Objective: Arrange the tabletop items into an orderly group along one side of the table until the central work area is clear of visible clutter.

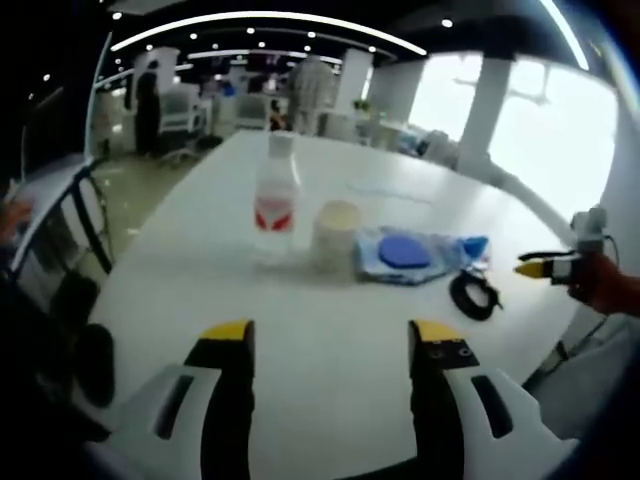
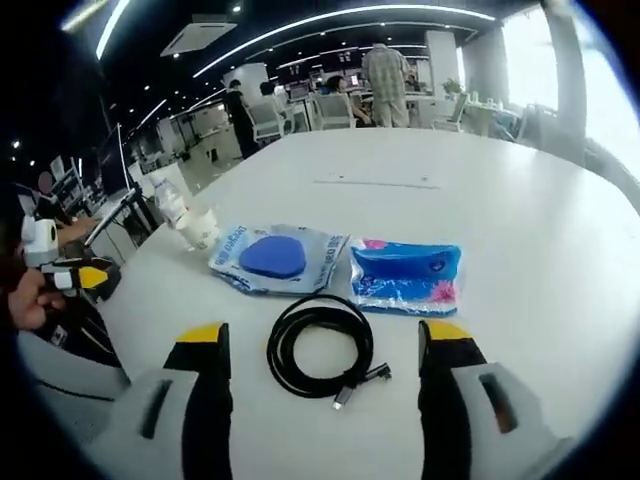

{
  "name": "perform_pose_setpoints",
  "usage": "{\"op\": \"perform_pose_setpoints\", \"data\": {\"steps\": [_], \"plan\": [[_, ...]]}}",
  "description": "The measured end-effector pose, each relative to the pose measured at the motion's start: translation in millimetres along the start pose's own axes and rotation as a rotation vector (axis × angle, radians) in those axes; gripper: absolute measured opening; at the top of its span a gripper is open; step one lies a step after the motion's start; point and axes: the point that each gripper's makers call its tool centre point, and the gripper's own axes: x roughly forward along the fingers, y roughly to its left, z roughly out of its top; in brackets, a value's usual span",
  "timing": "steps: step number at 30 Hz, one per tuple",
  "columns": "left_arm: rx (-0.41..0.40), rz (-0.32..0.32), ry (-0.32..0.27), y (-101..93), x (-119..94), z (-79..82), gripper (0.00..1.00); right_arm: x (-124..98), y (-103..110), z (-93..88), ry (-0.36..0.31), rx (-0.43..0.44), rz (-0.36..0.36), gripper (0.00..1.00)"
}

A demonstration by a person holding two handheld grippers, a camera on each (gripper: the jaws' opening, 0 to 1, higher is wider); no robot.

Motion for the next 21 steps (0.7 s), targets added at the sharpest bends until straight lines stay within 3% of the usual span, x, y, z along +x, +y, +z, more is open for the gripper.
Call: {"op": "perform_pose_setpoints", "data": {"steps": [8, 21], "plan": [[0.014, -0.009, 0.003, -4.2, 1.1, -0.4, 0.59, -15.6, 17.0, -20.7, -0.010, 0.024, 0.009, 0.81], [0.027, -0.012, -0.002, -4.5, 0.1, 0.2, 0.59, -20.3, 20.5, -23.7, -0.017, 0.013, 0.008, 0.81]]}}
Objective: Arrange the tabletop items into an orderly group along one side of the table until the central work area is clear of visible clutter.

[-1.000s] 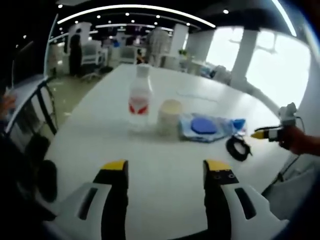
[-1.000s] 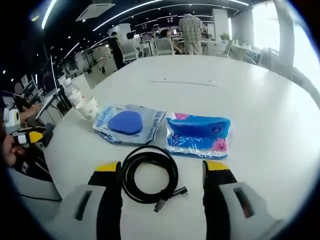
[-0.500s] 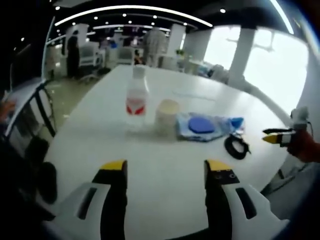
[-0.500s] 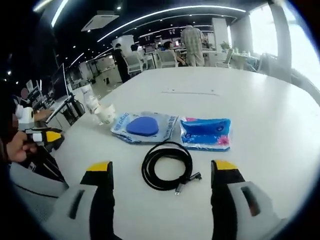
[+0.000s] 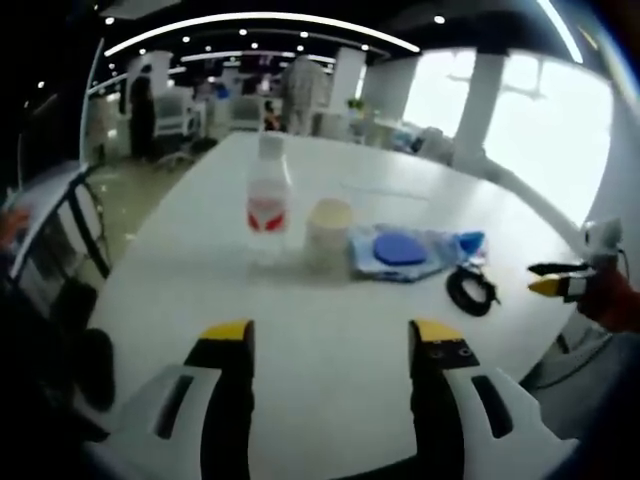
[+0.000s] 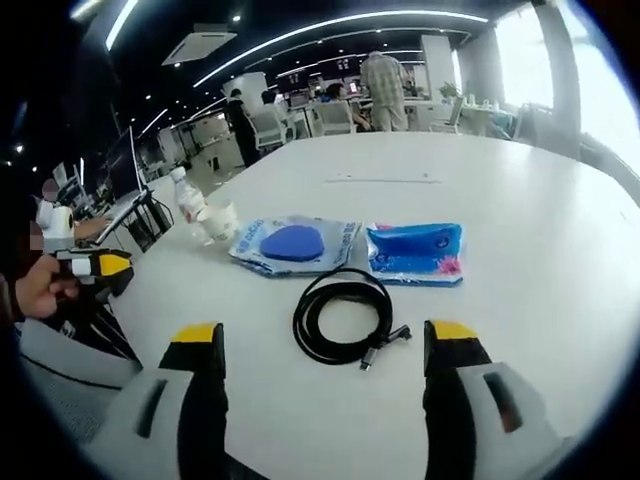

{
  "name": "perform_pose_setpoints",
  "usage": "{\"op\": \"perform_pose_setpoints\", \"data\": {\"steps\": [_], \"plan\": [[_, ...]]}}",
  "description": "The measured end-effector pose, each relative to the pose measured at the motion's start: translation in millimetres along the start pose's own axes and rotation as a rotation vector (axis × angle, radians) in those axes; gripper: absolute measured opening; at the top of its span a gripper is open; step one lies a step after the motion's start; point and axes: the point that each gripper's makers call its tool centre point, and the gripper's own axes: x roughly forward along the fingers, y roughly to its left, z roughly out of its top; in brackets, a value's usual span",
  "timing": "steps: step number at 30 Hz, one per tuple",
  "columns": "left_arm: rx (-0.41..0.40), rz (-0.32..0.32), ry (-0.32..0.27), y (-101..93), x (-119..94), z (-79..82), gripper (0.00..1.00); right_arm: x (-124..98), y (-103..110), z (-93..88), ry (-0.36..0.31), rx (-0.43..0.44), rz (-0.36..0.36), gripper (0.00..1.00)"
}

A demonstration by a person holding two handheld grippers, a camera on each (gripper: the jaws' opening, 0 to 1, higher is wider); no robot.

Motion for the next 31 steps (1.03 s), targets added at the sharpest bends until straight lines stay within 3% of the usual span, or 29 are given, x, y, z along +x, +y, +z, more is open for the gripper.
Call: {"op": "perform_pose_setpoints", "data": {"steps": [31], "plan": [[-0.017, -0.003, -0.018, -0.4, -3.3, 1.6, 0.59, -9.7, 4.1, -6.3, -0.023, 0.019, 0.001, 0.83]]}}
